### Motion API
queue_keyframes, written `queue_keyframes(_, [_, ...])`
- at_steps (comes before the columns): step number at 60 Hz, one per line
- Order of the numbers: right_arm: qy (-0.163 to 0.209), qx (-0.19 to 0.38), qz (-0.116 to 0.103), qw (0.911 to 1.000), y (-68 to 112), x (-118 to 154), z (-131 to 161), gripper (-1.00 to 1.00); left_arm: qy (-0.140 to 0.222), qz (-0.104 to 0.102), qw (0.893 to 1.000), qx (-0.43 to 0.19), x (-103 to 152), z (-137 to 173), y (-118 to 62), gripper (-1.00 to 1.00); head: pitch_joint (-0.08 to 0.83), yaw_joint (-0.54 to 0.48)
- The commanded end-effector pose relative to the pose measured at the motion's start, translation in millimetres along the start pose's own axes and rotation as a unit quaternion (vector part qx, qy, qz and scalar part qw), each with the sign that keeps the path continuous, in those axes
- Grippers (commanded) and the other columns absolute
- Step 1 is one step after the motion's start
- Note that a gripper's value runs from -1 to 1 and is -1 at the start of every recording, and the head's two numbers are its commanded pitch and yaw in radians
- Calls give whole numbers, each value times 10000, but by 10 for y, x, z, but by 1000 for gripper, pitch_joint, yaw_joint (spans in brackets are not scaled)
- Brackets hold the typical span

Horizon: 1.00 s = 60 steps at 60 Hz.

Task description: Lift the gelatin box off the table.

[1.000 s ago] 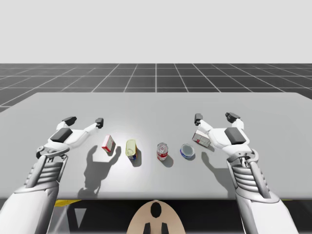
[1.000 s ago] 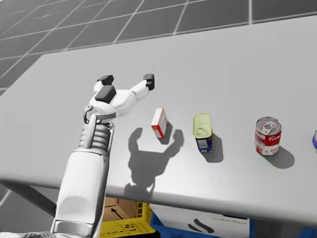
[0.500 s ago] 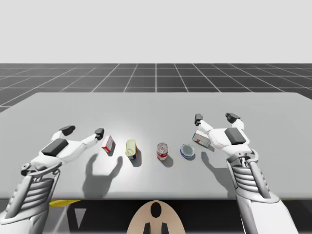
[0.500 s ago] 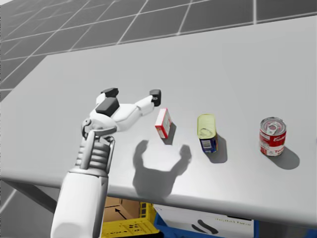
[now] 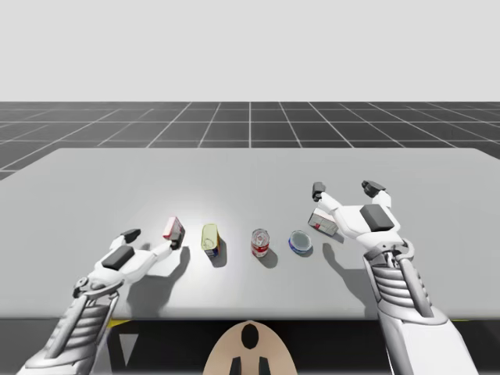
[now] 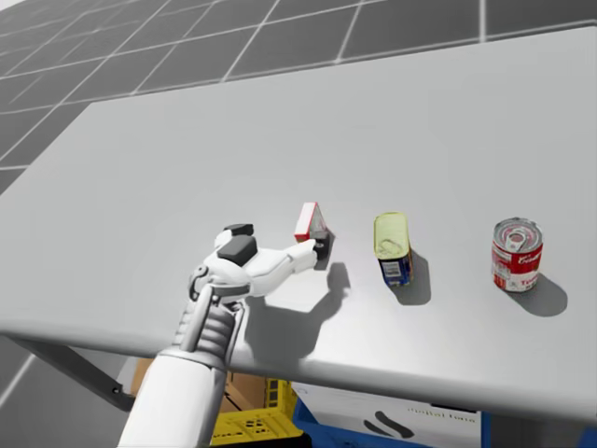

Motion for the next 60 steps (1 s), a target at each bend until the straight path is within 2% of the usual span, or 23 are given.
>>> queue_keyframes(1, [9,-1,-13,10000,5,-4,-3,-1000,275,61,9996,39,-77,-213,-17,-1000,666,404])
queue_keyframes(16, [0,-2,-29,10000,3,-3,-3,-1000,471,-26,9987,213,-73,-445,-36,-1000,671,401])
queue_keyframes(29, [-3,-1,-35,10000,2,-3,-5,-1000,487,-161,9985,186,-27,-542,-185,-1000,672,396])
queue_keyframes(31, [-3,-1,-37,10000,2,-3,-5,-1000,478,-178,9985,178,-27,-543,-205,-850,671,396])
queue_keyframes(32, [-3,-1,-38,10000,1,-3,-5,-1000,479,-188,9985,179,-29,-543,-212,-677,671,395])
queue_keyframes(33, [-3,-1,-41,10000,-1,-2,-6,-1000,472,-222,9985,190,-34,-540,-231,-139,671,395])
queue_keyframes(35, [-4,-1,-43,10000,0,-1,-4,-1000,472,-227,9984,191,-38,-539,-236,279,671,394])
queue_keyframes(36, [-5,-1,-43,10000,0,-1,-4,-1000,479,-238,9984,185,-40,-536,-241,797,671,394])
queue_keyframes(37, [-6,-1,-45,10000,-1,0,-4,-1000,482,-240,9984,181,-42,-534,-245,922,671,394])
queue_keyframes(51, [-18,-14,-55,10000,-6,8,-3,-1000,448,-271,9985,184,-51,-522,-247,1000,653,396])
queue_keyframes(60, [-21,-26,-72,10000,-10,14,3,-1000,433,-290,9985,176,-60,-514,-257,1000,560,402])
